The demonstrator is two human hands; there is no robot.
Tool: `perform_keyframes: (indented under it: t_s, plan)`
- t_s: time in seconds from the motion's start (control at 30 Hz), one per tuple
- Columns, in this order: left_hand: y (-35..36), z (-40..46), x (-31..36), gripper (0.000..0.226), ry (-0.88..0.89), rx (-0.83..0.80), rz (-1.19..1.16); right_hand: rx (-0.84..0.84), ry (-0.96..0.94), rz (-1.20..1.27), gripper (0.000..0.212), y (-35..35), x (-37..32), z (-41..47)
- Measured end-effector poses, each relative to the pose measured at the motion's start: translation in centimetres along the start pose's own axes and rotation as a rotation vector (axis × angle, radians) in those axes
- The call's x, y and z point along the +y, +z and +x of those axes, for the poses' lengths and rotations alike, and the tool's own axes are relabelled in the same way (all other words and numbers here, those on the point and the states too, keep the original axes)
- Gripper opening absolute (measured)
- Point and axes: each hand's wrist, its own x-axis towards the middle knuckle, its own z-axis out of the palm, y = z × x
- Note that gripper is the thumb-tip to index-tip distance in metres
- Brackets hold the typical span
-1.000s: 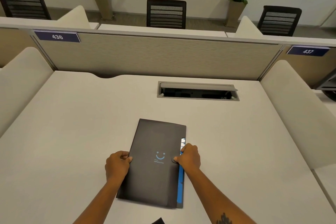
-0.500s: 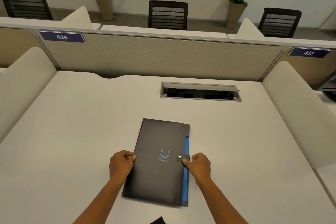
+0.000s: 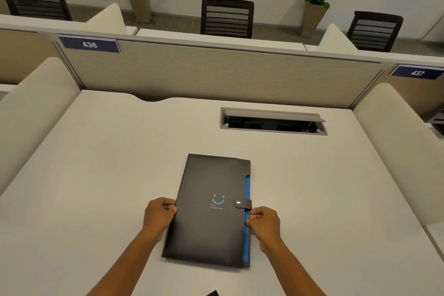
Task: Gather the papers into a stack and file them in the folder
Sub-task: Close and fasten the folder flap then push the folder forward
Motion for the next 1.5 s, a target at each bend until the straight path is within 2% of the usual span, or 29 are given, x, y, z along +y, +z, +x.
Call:
perform_keyframes:
  t_s: [0.2, 0.33, 0.63, 0.9, 1.0, 1.3, 1.5]
  plan:
    - [-4.1, 3.4, 0.2, 0.024, -0.034, 0.047, -0.089, -0.049, -0.046, 0.034, 0.024, 3.6, -4.2, 0.3]
    - [-6.7, 6.7, 1.0, 0.026, -0.04, 0.065, -0.118, -0.076, -0.056, 0.07, 0.017, 6.1, -7.4, 1.3]
    - [-10.3, 14.7, 5.7, 0.028, -0.022, 0.129, -0.139, -0.101, -0.087, 0.094, 0.015, 10.7, -15.5, 5.7]
    - [-9.2, 20.5, 10.5, 0.03, 0.002, 0.141, -0.123, -0.085, -0.107, 0.065, 0.018, 12.3, -20.4, 11.9]
    - [-8.1, 22.2, 11.8, 0.032, -0.001, 0.112, -0.112, -0.047, -0.114, 0.06, 0.011, 12.8, -21.5, 13.9]
    - [-5.9, 25.0, 14.5, 0.028, -0.001, 0.088, -0.081, -0.003, -0.152, 0.109, 0.013, 13.7, -23.7, 18.3]
    - [-4.9, 25.2, 15.4, 0.052, 0.0, 0.076, -0.114, 0.022, -0.211, 0.139, 0.017, 13.8, -23.8, 19.6]
